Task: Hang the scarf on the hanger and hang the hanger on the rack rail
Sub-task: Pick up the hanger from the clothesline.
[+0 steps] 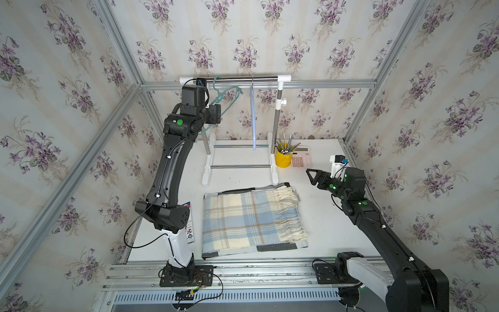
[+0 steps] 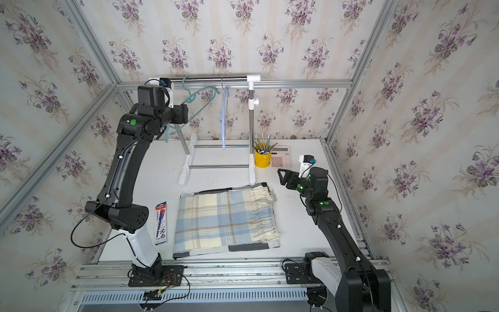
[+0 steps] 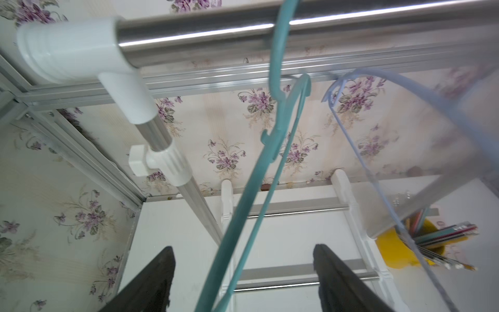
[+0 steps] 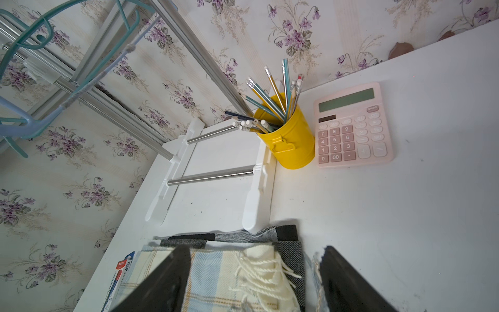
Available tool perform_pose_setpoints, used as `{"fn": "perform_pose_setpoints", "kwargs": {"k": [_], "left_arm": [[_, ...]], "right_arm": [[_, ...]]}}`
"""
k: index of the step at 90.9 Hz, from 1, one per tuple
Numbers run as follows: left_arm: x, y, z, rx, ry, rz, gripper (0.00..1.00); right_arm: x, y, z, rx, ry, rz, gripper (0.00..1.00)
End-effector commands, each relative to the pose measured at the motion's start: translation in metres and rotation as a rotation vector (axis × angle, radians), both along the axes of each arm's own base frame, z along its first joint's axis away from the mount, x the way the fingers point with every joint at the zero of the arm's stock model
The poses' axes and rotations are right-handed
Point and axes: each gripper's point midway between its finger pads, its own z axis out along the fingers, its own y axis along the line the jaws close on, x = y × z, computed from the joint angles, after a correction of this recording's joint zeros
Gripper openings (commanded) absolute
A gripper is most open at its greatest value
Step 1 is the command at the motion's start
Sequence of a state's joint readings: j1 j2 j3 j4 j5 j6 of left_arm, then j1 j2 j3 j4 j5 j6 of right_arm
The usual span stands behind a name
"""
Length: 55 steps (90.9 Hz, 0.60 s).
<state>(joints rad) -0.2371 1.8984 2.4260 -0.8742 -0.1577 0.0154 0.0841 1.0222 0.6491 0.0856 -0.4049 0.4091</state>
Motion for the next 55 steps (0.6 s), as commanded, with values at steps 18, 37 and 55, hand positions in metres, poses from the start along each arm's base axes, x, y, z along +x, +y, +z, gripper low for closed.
{"fn": "perform_pose_setpoints", "kwargs": {"k": [18,37,55], "left_arm": [[0.032,0.004,-0.024,0.047,0.048,-0.104,0.79],[0.034,-0.008,-0.037,-0.041,0.088,-0.19,0.54],[0.03,-0.014,-0.028,-0.063,0.072,-0.214,0.18]], "right_arm": [[-0.001,0.003,0.003,0.009,-0.015,0.01,0.8],[-0.003,0.0,0.003,0.001,-0.023,-0.001,0.8],[-0.001,0.002,-0.001,0.007,-0.02,0.004,0.79]]}}
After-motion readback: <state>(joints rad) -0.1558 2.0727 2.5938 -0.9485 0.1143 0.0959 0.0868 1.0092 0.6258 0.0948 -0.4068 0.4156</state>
